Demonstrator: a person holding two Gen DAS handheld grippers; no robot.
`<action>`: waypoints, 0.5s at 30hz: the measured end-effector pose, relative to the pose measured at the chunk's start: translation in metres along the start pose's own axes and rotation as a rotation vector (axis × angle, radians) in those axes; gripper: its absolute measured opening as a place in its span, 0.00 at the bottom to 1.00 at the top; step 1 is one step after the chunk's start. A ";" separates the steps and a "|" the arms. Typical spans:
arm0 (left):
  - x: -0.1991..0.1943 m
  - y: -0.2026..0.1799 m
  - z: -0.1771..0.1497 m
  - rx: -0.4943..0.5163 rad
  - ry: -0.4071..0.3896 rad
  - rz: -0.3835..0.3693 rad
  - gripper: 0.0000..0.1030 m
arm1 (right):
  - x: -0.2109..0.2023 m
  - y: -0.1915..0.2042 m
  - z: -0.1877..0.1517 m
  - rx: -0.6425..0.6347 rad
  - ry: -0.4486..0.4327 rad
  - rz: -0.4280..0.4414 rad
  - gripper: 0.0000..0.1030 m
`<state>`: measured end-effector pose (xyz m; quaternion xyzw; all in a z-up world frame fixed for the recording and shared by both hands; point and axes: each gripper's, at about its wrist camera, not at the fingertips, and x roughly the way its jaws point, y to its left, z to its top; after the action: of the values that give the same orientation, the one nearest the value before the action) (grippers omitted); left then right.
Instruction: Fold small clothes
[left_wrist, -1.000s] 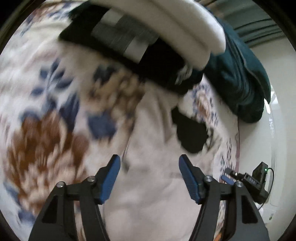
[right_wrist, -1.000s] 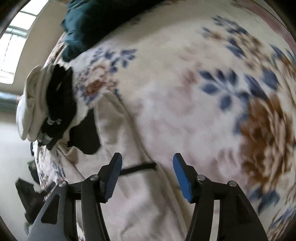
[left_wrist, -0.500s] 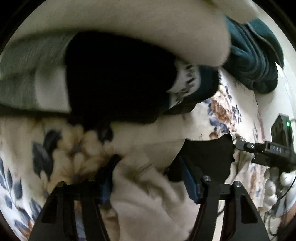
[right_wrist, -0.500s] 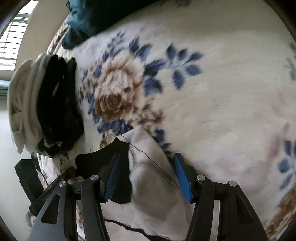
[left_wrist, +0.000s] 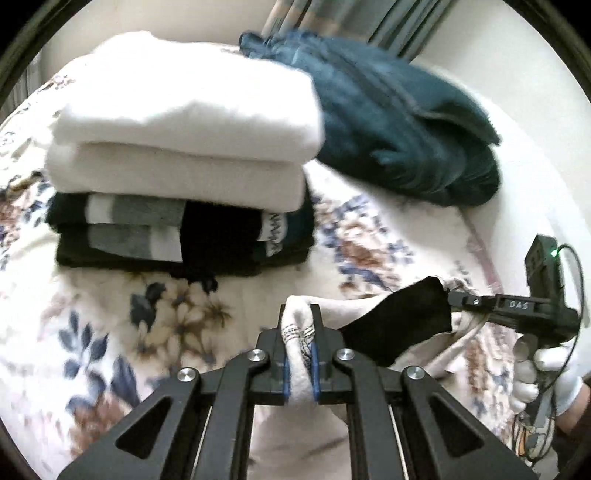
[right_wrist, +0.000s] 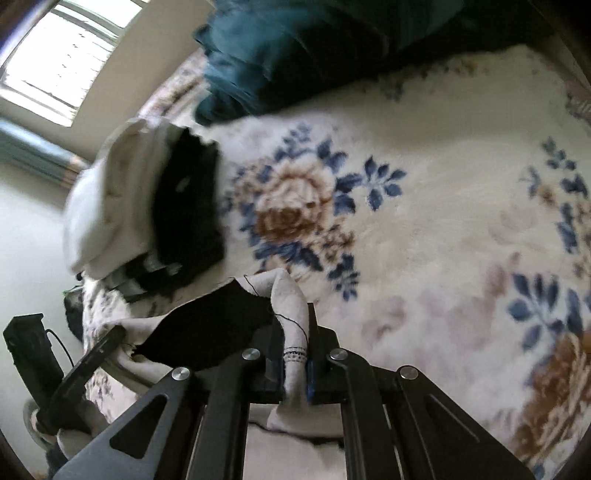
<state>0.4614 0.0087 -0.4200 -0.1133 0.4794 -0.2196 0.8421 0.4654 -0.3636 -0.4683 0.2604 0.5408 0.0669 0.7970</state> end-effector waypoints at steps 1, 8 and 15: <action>-0.011 -0.006 -0.006 -0.001 -0.013 -0.011 0.05 | -0.011 0.000 -0.008 -0.002 -0.012 0.015 0.07; -0.073 -0.020 -0.083 -0.013 -0.004 -0.039 0.06 | -0.075 -0.007 -0.110 -0.091 -0.021 0.051 0.07; -0.057 -0.006 -0.185 -0.077 0.240 -0.027 0.18 | -0.063 -0.051 -0.207 -0.164 0.227 -0.045 0.28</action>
<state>0.2765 0.0341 -0.4697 -0.1247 0.5833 -0.2243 0.7707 0.2455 -0.3607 -0.4986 0.1732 0.6261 0.1221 0.7504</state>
